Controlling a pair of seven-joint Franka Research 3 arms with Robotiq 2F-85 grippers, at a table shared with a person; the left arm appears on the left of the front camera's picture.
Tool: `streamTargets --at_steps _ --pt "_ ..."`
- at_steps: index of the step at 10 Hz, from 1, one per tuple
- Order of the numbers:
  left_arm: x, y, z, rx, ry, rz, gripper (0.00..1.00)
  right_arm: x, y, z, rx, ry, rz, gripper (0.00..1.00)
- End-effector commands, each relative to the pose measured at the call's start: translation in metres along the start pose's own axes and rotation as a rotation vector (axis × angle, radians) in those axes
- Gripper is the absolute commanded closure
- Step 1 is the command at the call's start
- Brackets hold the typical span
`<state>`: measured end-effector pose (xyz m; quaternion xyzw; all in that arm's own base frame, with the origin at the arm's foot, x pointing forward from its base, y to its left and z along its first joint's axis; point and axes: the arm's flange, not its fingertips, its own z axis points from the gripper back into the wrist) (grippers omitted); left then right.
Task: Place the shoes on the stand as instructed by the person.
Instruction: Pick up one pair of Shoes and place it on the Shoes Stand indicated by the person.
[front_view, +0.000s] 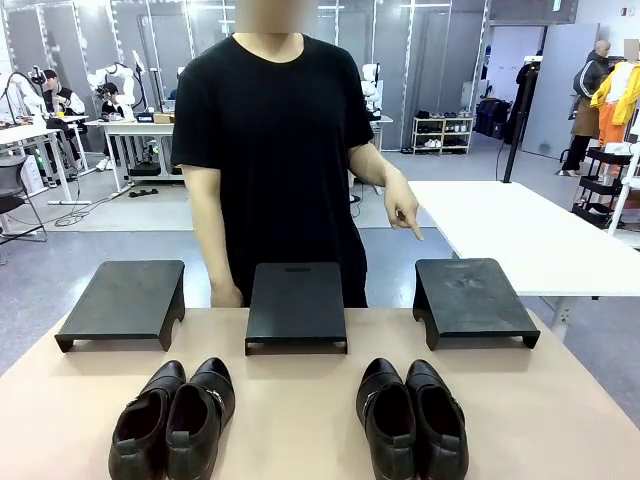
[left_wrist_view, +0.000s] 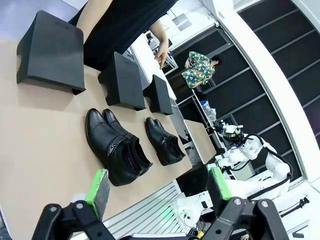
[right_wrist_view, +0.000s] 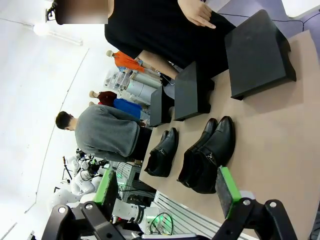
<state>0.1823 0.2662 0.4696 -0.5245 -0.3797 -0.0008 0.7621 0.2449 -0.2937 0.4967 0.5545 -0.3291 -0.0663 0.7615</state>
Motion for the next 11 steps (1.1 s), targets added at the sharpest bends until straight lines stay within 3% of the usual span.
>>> streamTargets --at_steps 1,7,8,11 --pt "0.003 0.0 0.002 -0.017 -0.006 -0.023 0.0 -0.001 0.0 -0.001 0.016 -0.012 0.011 0.0" --pt "0.003 0.0 0.002 -0.017 -0.006 -0.023 0.0 0.0 0.0 0.0 0.0 0.0 0.0 0.0" --pt "0.003 0.0 0.002 -0.017 -0.006 -0.023 0.0 0.004 0.017 -0.014 -0.087 0.055 0.018 0.0" --pt "0.003 0.0 0.002 -0.017 -0.006 -0.023 0.0 0.016 0.082 -0.065 -0.187 0.27 0.087 0.0"
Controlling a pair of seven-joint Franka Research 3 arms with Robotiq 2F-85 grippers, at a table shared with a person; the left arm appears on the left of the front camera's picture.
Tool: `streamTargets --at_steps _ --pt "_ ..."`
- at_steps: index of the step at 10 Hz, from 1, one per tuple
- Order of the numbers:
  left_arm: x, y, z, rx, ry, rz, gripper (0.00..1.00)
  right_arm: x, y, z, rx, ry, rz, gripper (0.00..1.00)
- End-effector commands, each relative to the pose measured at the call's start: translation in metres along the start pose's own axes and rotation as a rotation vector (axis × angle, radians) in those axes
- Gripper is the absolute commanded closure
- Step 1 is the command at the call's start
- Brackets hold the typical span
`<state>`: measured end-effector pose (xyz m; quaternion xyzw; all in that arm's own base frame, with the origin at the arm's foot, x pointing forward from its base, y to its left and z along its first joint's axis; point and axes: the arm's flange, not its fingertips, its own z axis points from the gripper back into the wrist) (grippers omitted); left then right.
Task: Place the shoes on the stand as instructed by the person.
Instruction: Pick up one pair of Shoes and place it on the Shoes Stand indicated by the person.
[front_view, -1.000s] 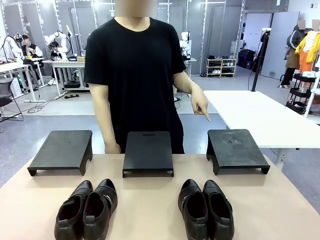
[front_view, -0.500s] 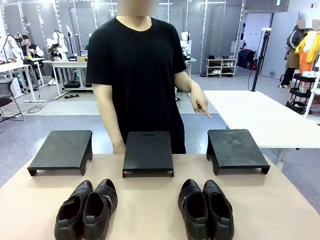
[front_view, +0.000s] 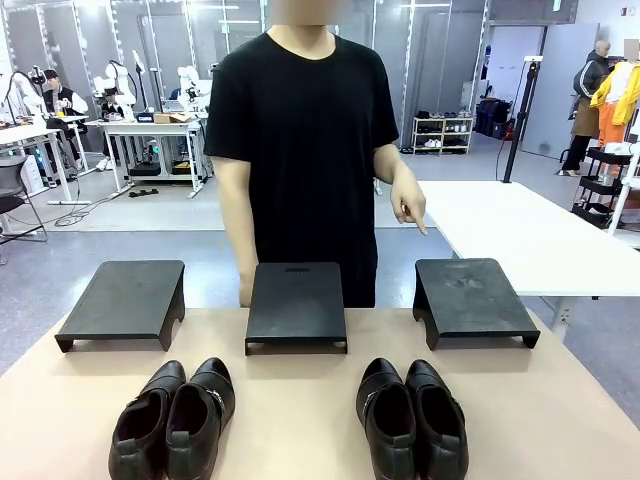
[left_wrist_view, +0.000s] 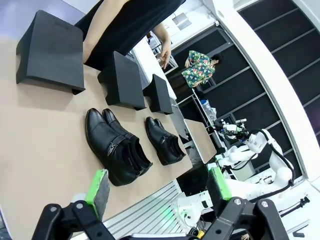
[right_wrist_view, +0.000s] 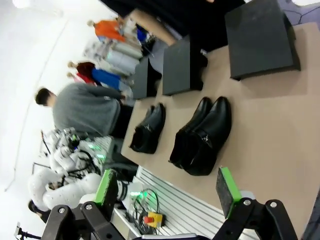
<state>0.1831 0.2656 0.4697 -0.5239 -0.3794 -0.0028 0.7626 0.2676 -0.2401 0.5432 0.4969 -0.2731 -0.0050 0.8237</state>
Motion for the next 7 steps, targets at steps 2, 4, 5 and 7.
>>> streamTargets --at_steps 2,4,5,7 --pt "0.002 0.0 0.003 -0.017 -0.009 -0.02 0.0 0.029 0.068 -0.062 -0.1 0.195 0.086 0.0" --pt "0.002 0.0 0.003 -0.017 -0.009 -0.02 0.0 0.034 0.098 -0.131 -0.172 0.354 0.06 0.0" --pt "0.002 0.0 0.003 -0.017 -0.009 -0.02 0.0 0.031 0.113 -0.173 -0.234 0.439 0.071 0.0" --pt "0.002 0.0 0.003 -0.017 -0.009 -0.02 0.0 0.015 0.13 -0.237 -0.356 0.549 0.074 0.0"
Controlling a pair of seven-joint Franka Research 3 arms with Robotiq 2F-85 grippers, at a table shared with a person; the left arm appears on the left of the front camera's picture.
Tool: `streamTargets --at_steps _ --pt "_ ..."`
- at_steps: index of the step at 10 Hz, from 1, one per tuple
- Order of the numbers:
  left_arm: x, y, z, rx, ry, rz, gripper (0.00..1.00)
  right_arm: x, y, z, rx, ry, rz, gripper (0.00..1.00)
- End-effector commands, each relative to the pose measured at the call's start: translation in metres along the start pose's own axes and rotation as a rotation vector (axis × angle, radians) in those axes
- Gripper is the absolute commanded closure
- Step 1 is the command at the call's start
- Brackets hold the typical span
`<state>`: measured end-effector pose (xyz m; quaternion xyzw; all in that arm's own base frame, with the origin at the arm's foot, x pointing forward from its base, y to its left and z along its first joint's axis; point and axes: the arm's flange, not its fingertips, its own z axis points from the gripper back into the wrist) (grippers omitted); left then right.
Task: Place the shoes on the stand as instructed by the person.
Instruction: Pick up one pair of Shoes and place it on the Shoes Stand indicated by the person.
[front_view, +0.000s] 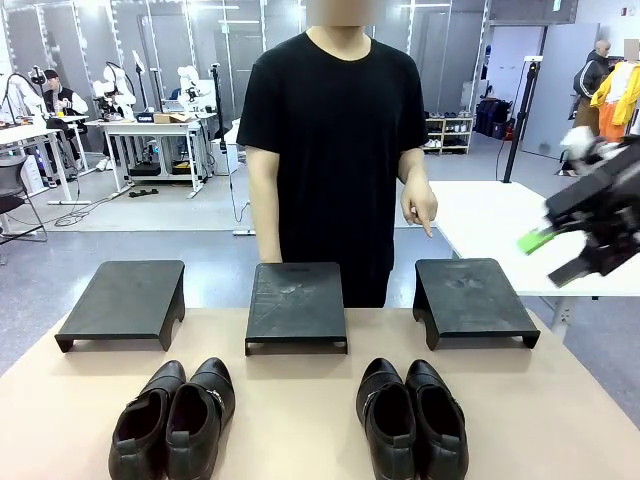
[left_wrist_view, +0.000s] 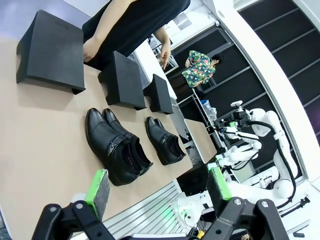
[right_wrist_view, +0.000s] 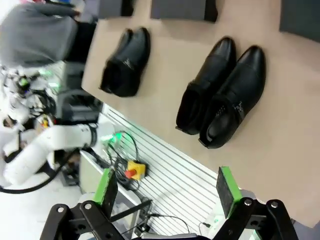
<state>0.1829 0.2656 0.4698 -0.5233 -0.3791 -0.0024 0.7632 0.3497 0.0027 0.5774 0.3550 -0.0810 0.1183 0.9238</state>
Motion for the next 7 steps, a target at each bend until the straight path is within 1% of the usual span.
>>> streamTargets --at_steps 1,2,4,5,7 --pt "0.002 0.0 0.003 -0.019 -0.01 -0.02 0.0 0.009 0.016 -0.037 -0.121 0.087 -0.048 0.0" --pt "0.002 0.0 0.003 -0.019 -0.01 -0.02 0.0 0.01 0.026 -0.062 -0.2 0.084 -0.059 0.0" --pt "0.002 0.0 0.003 -0.019 -0.01 -0.02 0.0 0.008 0.032 -0.107 -0.343 0.105 -0.117 0.0" --pt "0.002 0.0 0.003 -0.019 -0.01 -0.02 0.0 0.008 0.032 -0.127 -0.377 0.1 -0.143 0.0" --pt "0.002 0.0 0.003 -0.019 -0.01 -0.02 0.0 0.005 0.026 -0.168 -0.463 0.12 -0.17 0.0"
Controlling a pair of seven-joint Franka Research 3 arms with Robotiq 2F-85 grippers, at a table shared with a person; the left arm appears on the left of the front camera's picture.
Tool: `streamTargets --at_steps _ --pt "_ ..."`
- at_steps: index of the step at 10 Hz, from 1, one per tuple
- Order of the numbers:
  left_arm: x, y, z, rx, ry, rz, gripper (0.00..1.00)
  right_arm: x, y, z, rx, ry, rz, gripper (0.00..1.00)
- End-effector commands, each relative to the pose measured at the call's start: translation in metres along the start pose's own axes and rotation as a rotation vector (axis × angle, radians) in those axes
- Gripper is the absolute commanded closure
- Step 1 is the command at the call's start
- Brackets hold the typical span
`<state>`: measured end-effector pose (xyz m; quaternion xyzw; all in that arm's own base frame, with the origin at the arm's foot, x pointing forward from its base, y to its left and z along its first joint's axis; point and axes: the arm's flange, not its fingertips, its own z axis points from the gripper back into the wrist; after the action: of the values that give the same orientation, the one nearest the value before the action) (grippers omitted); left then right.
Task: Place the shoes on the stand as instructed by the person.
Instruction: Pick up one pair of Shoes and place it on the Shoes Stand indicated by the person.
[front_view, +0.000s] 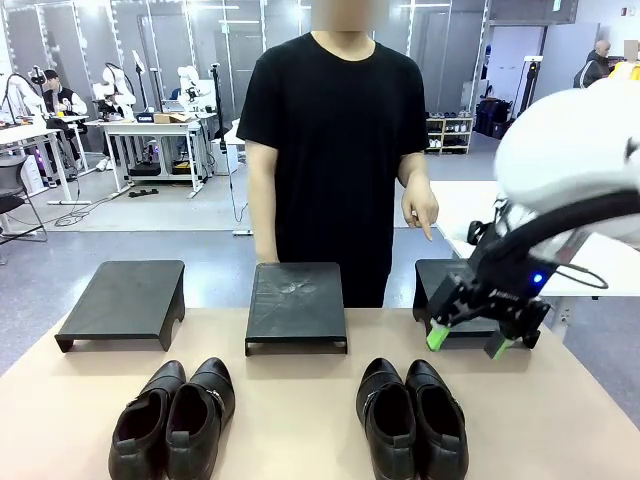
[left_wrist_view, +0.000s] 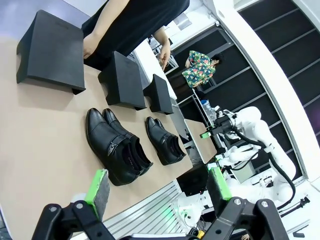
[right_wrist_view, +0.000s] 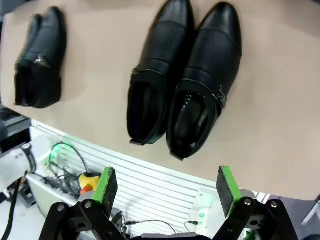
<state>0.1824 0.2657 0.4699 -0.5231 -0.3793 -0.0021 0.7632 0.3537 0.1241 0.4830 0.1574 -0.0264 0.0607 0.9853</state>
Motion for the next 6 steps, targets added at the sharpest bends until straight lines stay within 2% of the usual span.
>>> streamTargets --at_steps 1,3,6 --pt "0.003 0.0 0.003 -0.019 -0.009 -0.02 0.0 0.008 0.011 -0.033 -0.079 0.015 -0.052 0.0" --pt "0.003 0.0 0.003 -0.019 -0.009 -0.02 0.0 0.012 0.023 -0.056 -0.125 0.007 -0.061 0.0" --pt "0.003 0.0 0.003 -0.019 -0.009 -0.02 0.0 0.012 0.034 -0.085 -0.181 0.045 -0.063 0.0"
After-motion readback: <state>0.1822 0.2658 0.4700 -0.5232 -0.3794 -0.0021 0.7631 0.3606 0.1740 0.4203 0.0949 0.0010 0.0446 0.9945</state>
